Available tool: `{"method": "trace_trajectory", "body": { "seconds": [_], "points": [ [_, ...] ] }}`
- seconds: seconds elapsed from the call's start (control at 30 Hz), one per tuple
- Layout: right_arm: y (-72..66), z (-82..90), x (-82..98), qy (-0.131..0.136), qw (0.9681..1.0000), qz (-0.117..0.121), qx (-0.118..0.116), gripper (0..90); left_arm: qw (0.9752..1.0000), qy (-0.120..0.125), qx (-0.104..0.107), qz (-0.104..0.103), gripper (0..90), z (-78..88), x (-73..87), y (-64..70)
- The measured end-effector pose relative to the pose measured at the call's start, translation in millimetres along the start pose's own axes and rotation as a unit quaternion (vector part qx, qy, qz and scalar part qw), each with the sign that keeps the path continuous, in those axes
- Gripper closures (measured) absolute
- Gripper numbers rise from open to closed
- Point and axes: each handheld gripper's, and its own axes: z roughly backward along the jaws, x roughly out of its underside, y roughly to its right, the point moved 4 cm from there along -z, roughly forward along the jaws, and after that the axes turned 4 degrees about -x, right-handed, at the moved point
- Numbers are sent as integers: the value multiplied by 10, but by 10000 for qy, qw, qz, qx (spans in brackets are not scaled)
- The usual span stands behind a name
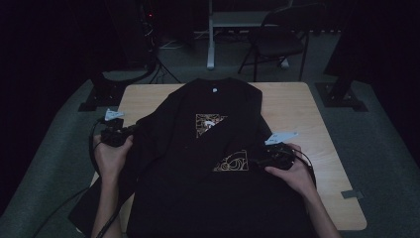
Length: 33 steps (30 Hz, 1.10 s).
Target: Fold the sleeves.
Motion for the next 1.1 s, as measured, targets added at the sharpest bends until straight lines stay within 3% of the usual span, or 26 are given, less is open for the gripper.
{"method": "trace_trajectory", "body": {
  "seconds": [0.07, 0.17, 0.33, 0.47, 0.63, 0.73, 0.9, 1.1],
  "points": [
    [-1, 3, 2, 7, 10000, -13, -18, 215, 9999, 35, -110, 54, 892, 26, -50, -32],
    [-2, 2, 2, 1, 10000, -9, -16, 215, 9998, 160, -97, 106, 892, 95, -131, -27],
    [-8, 2, 3, 0, 10000, -9, -3, 215, 9986, 286, -434, 77, 892, 199, -279, -20],
    [-18, 3, 5, 7, 10000, 8, -16, 215, 9979, 352, -500, 214, 891, 248, -351, -57],
    [-14, 4, 5, 20, 10000, -15, -42, 215, 9987, 455, -185, 135, 891, 275, -397, 63],
    [-17, 4, 5, 13, 10000, -24, -33, 215, 9989, 446, -108, 36, 891, 262, -422, 149],
    [-12, 6, 6, 24, 10000, -33, -51, 215, 9985, 436, 174, -269, 891, 179, -515, 472],
    [-16, 8, 7, 29, 10000, -29, -57, 215, 9965, 385, 600, -433, 891, -19, -568, 864]
  ]
}}
